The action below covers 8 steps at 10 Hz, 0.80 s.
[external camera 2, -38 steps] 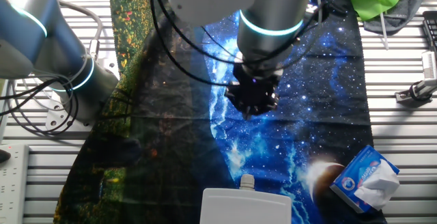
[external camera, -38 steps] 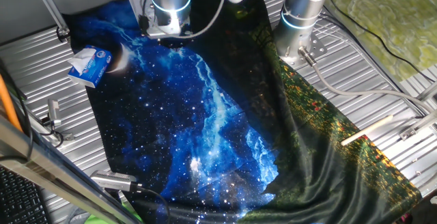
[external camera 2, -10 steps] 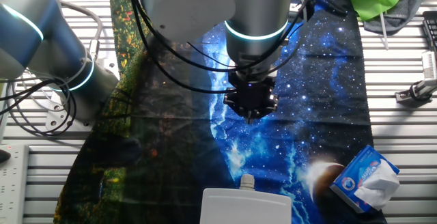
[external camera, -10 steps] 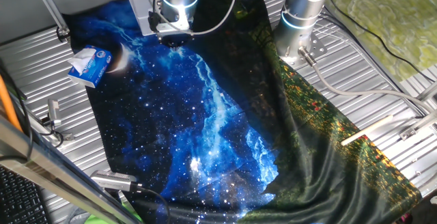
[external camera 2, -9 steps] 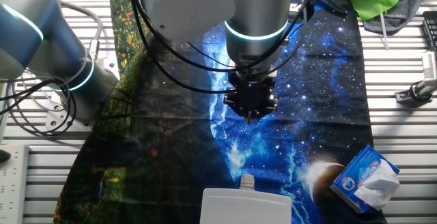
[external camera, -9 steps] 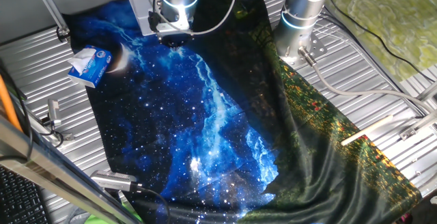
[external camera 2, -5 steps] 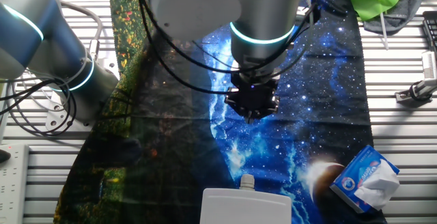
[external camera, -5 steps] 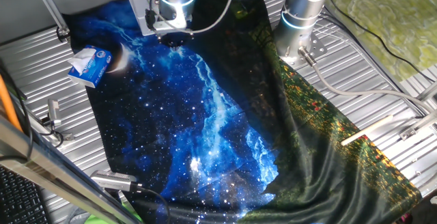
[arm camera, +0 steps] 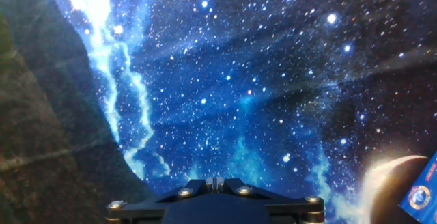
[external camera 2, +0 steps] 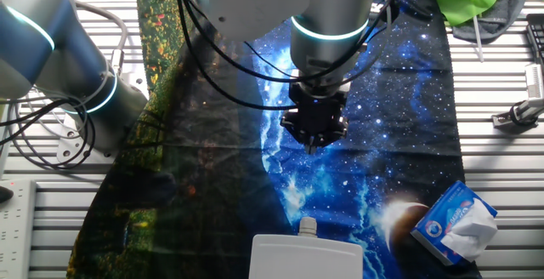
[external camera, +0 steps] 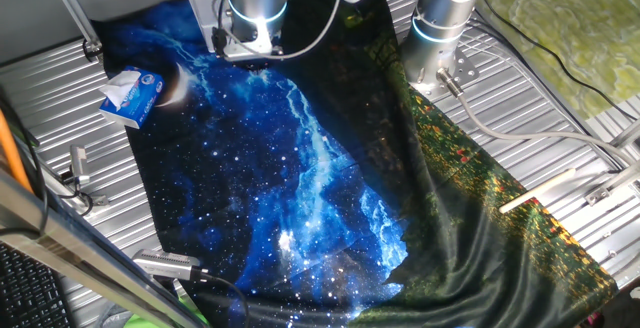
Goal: Grasp the handle and open the drawer
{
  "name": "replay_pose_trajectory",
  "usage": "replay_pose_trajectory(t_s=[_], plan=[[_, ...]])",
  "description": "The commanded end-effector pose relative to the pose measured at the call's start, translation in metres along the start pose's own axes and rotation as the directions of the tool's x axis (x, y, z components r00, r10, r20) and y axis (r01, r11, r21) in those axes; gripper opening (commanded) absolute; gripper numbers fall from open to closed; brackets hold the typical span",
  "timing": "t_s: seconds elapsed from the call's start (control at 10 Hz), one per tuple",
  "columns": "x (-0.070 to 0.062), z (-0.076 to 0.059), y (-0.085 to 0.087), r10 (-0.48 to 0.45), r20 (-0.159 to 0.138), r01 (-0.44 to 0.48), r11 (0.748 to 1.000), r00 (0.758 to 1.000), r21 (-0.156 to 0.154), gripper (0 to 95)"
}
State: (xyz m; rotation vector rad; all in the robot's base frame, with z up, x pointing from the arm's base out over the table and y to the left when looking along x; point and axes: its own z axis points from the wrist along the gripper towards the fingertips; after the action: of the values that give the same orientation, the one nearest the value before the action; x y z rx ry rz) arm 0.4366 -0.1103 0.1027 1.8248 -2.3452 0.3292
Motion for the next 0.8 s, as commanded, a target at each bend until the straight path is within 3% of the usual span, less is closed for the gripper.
replay_pose_trajectory(t_s=[0.1, 0.8], plan=[[-0.0002, -0.0003, 0.0008, 0.005, 0.003, -0.005, 1.0, 1.0, -0.006, 0.0], [-0.0002, -0.0003, 0.0008, -0.023, -0.004, 0.023, 0.999, 1.0, -0.048, 0.0]])
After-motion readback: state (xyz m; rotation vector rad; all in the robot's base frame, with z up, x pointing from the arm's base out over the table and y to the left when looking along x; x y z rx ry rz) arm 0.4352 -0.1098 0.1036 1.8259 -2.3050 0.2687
